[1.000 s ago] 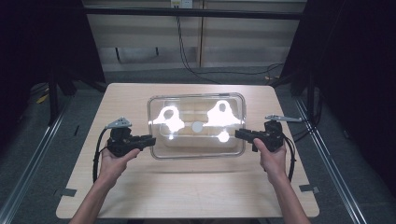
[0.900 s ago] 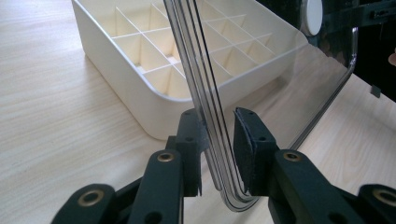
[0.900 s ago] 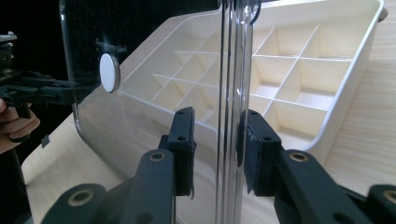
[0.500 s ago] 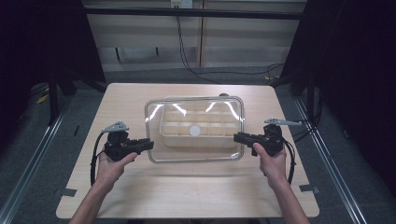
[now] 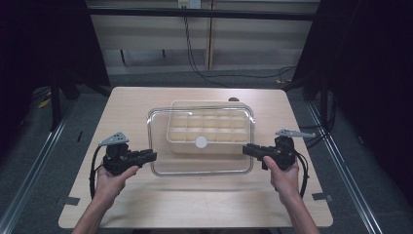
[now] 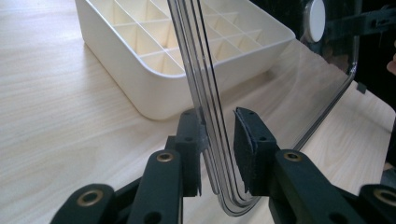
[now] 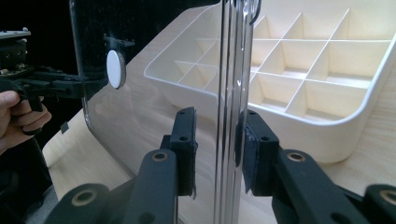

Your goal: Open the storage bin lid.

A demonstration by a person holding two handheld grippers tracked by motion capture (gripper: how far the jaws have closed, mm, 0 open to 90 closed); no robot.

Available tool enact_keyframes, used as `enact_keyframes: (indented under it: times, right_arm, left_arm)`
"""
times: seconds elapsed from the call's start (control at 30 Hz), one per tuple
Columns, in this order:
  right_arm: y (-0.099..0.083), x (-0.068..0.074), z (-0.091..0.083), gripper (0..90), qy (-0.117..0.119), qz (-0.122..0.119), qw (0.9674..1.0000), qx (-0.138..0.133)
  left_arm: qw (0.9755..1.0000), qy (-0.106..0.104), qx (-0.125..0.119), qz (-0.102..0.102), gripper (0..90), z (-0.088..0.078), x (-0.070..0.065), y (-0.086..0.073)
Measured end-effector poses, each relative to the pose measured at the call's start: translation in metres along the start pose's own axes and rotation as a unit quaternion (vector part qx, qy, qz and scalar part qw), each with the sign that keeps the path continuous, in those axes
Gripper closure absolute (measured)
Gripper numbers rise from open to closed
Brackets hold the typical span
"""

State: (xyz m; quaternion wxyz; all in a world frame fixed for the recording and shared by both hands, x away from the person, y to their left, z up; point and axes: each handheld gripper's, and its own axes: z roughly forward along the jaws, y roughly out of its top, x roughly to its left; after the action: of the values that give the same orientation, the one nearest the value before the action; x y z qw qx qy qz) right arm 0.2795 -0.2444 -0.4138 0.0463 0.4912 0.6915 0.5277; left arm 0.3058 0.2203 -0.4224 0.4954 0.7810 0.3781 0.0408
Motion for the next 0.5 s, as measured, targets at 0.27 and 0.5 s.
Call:
enact_keyframes:
  times: [0.27,0.5]
  right_arm:
    - [-0.011,0.006,-0.007,69.3,-0.003,-0.004,0.9997,0.023]
    - [-0.021,0.011,-0.01,69.5,-0.001,-0.009,0.9995,0.03]
  left_arm:
    - [0.9997,-0.003,0.021,0.008,72.4,-0.004,-0.009,-0.007]
    - [0.9997,-0.004,0.021,0.009,72.3,-0.009,-0.013,-0.01]
